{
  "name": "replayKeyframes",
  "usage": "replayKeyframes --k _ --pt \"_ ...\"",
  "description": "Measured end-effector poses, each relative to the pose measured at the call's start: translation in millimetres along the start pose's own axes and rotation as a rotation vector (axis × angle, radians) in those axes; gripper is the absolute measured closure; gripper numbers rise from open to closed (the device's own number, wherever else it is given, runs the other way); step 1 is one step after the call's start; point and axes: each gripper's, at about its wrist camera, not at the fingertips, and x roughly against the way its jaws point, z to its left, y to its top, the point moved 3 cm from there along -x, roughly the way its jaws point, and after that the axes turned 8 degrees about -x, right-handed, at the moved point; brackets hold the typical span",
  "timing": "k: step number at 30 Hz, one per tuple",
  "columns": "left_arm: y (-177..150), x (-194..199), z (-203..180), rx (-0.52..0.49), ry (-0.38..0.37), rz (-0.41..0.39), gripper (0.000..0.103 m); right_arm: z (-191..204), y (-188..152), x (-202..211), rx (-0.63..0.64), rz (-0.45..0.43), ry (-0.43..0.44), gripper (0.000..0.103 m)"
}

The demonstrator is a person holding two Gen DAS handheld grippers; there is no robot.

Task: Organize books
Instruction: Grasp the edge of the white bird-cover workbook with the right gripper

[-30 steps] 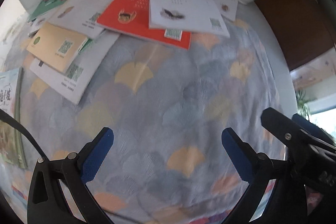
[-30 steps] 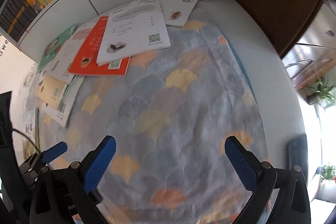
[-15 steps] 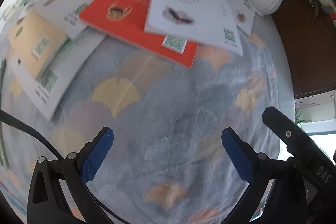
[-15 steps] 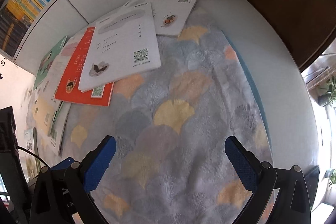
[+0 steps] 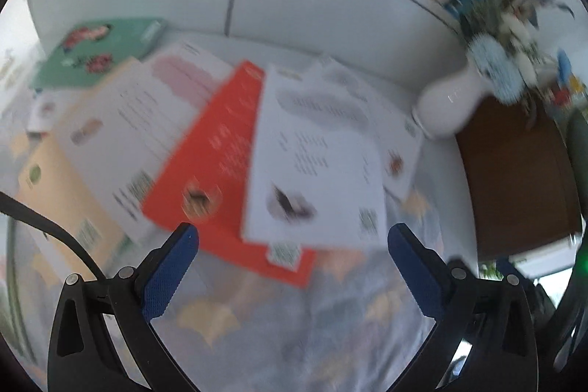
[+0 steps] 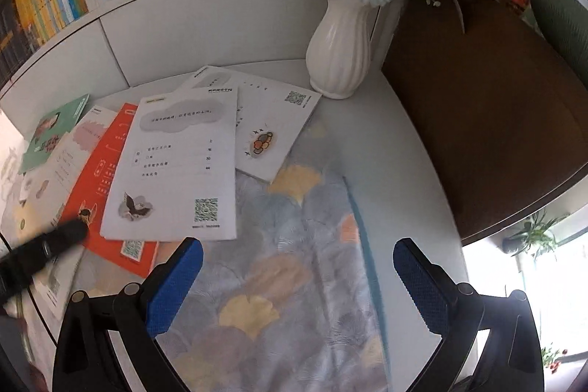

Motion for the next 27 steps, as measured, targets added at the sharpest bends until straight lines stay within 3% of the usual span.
replayKeyframes --k 2,5,6,8,11,15,17,20,24,27 --pt "9 -14 7 -0.008 0.018 0.001 0.001 6 3 -3 -0.004 -0.004 -0.001 0.0" --pt "12 -53 13 -0.004 -0.123 0.076 0.001 20 10 -18 0.002 -0.021 0.035 0.0" --pt "9 -67 15 0.005 -0.188 0.105 0.0 27 11 -25 -0.01 -0.016 0.091 0.0" --pt "6 -79 25 0.079 -0.281 0.099 0.001 40 15 -45 -0.094 0.05 0.325 0.0" --pt "4 -89 28 0.066 -0.273 0.106 0.001 41 12 -74 -0.192 0.133 0.487 0.0" --pt "7 -95 23 0.018 -0.321 0.124 0.001 37 12 -85 -0.184 0.113 0.494 0.0" --pt "9 -98 22 0.011 -0.346 0.138 0.001 35 13 -93 -0.201 0.156 0.567 0.0" --pt "6 -97 24 0.002 -0.399 0.122 0.001 31 7 -113 -0.321 0.292 0.68 0.0" --pt "4 -96 30 0.021 -0.451 0.106 0.001 3 11 -110 -0.437 0.227 0.702 0.0" --pt "6 -98 29 0.033 -0.474 0.108 0.001 6 10 -132 -0.497 0.346 0.832 0.0"
